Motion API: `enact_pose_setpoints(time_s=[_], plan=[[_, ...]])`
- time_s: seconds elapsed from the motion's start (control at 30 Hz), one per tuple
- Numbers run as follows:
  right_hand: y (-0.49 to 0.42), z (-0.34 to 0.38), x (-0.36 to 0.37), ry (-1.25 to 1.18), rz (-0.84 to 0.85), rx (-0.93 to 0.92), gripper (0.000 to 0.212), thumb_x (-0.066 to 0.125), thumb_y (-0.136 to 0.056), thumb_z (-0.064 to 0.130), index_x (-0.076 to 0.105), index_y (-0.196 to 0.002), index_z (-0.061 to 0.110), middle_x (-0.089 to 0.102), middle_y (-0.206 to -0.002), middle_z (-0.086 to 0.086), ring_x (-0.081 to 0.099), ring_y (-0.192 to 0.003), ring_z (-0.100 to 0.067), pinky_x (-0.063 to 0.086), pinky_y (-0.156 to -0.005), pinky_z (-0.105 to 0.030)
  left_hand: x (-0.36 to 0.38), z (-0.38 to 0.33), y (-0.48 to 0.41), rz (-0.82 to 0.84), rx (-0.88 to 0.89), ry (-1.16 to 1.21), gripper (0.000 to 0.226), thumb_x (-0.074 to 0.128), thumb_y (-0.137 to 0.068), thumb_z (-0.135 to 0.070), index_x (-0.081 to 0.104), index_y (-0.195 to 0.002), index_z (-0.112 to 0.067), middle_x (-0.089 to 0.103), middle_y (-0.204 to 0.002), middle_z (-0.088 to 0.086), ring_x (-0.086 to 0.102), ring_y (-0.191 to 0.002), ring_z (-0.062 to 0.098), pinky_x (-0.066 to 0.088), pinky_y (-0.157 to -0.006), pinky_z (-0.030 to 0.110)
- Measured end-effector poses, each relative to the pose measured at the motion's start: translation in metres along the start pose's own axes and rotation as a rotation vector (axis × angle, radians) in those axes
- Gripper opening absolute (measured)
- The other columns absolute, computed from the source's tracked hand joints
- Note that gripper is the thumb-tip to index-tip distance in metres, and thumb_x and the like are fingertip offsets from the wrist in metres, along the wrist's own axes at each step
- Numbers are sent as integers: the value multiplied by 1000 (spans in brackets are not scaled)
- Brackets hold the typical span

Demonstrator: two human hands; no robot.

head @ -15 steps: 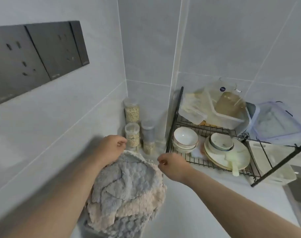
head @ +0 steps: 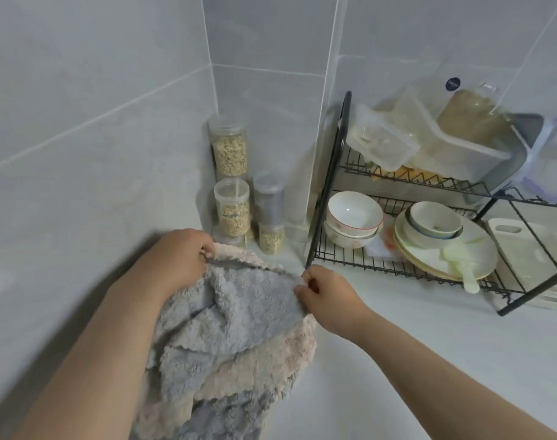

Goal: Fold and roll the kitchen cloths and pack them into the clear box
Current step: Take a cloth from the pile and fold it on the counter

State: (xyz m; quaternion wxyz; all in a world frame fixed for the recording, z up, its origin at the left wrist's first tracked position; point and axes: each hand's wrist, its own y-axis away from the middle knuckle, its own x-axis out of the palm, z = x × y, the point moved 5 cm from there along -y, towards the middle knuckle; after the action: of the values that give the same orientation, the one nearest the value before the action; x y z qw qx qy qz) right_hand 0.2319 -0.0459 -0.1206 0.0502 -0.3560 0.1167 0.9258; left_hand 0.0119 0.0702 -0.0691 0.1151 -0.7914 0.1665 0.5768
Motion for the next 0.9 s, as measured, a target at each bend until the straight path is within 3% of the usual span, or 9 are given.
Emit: enact_pose_setpoints(time_s=[0.07,0.17,0.27,0.43,0.53,0.63,0.73,0.8,0.9], plan=[[0,-6,-2,-62,-60,-38,15,54,-96,26,52,-89,13,59,-72,-6,52,-61,-19,46,-54,-23,-5,-3,5,-65,34,-13,22,54,-92,-9,65,-93,-28,67,-102,0,56,-86,15,46,-77,31],[-2,-11,-8,-142,-80,-113,9,59,-94,26,57,-87,20,64,-73,-9,61,-65,-24,56,-67,-37,-28,-15,16,-252,97,0,12,58,-93,-20,64,-87,-30,66,-85,-4,57,-76,16,48,-69,35],[-3,-19,-17,-119,-150,-168,16,61,-94,22,63,-81,14,59,-59,4,52,-46,-3,48,-50,-20,-49,-31,28,-440,159,17,4,69,-86,-28,70,-86,-24,66,-81,-1,58,-77,18,46,-69,34],[14,-32,-42,-40,-518,-193,32,68,-89,31,64,-68,8,62,-56,-6,46,-45,-11,40,-50,-26,-57,-50,47,-387,198,-93,20,82,-71,-37,71,-75,-21,63,-75,-2,58,-74,18,43,-64,29],[48,-29,-55,-138,-605,-204,25,70,-88,27,67,-71,9,63,-58,-4,51,-39,-6,44,-47,-22,-70,-54,70,-388,275,-153,13,81,-74,-24,73,-81,-18,63,-79,0,58,-78,20,45,-68,30],[95,-21,-70,-184,-671,-220,17,68,-89,16,66,-74,12,65,-62,-4,56,-42,-4,47,-45,-17,-80,-59,99,-414,329,-139,10,79,-75,-15,73,-83,-15,64,-79,4,56,-75,22,40,-62,27],[145,-14,-86,-208,-753,-223,19,68,-89,10,64,-72,18,65,-64,-3,58,-53,-16,57,-53,-31,-90,-65,128,-476,361,-9,12,81,-73,-17,69,-72,-20,63,-70,1,55,-67,19,36,-57,25],[179,-9,-96,-195,-794,-222,13,67,-89,10,67,-77,15,65,-67,-3,58,-57,-15,55,-55,-28,-93,-72,145,-510,405,108,18,81,-73,-17,66,-66,-22,61,-65,0,52,-60,16,35,-55,24],[224,-11,-112,-234,-866,-204,7,66,-89,10,70,-84,7,65,-70,-8,56,-58,-16,53,-55,-28,-87,-89,162,-481,437,357,8,77,-79,-16,71,-74,-15,64,-62,5,54,-48,15,40,-49,22]])
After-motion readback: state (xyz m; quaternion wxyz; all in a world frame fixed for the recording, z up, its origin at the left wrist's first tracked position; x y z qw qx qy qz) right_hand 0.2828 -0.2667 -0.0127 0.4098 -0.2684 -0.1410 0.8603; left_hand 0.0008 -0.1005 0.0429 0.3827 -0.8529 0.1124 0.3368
